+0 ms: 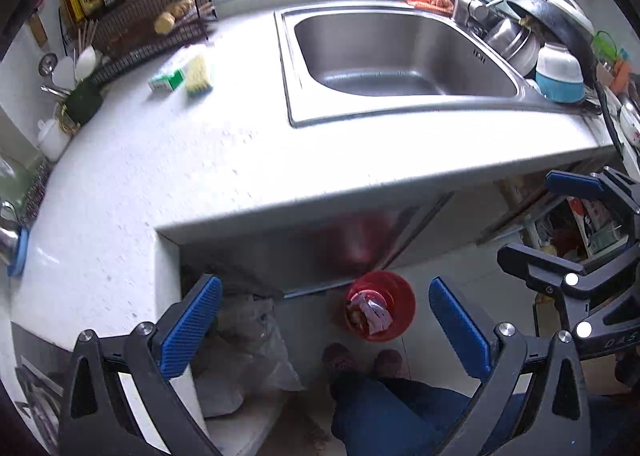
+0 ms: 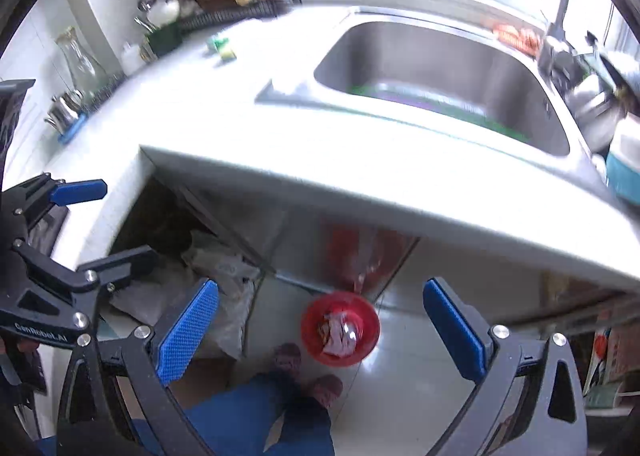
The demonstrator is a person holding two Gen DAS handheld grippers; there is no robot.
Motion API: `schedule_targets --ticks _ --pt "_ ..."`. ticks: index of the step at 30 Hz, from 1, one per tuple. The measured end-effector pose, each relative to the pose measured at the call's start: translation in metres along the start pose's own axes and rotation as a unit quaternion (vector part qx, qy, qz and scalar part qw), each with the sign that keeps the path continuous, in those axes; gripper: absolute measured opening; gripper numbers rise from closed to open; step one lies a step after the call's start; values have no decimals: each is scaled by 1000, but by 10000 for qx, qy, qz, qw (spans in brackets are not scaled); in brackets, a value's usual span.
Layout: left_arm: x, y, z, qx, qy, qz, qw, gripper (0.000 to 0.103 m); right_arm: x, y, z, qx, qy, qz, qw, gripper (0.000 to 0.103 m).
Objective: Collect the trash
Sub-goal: 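Raise both tools back up to the counter toward the brush and box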
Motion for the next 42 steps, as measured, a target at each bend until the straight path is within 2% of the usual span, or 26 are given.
schedule_targets --ticks 8,13,18,25,29,35,42 --pt "36 31 -39 -314 117 -180 9993 103 11 55 -28 -306 14 -263 9992 102" --pt "83 69 -55 -537 104 -545 9970 103 18 93 -25 -404 -8 -436 9982 102" --pt "135 110 -56 -631 80 -748 9952 103 25 144 -17 -389 10 -493 9980 102" --pt "203 163 -45 -650 251 -795 9944 103 47 217 -1 -311 94 -543 9980 102" --pt "234 181 -29 -530 234 -802 9951 103 67 251 21 -221 -45 -663 9975 102" --pt "268 203 1 -296 115 -841 9960 103 87 289 58 151 64 -745 9971 102" --pt "299 216 34 5 64 -904 9959 103 103 318 96 565 115 -663 9961 102"
Point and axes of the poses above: each gripper's, at about its wrist camera, not at the fingertips, and z roughly the way its jaws point, x to its left, y to its top, the point moved 3 cm from there along z, roughly the way its jaws point, and after that the axes turned 12 degrees about x, right-handed, at the moved point
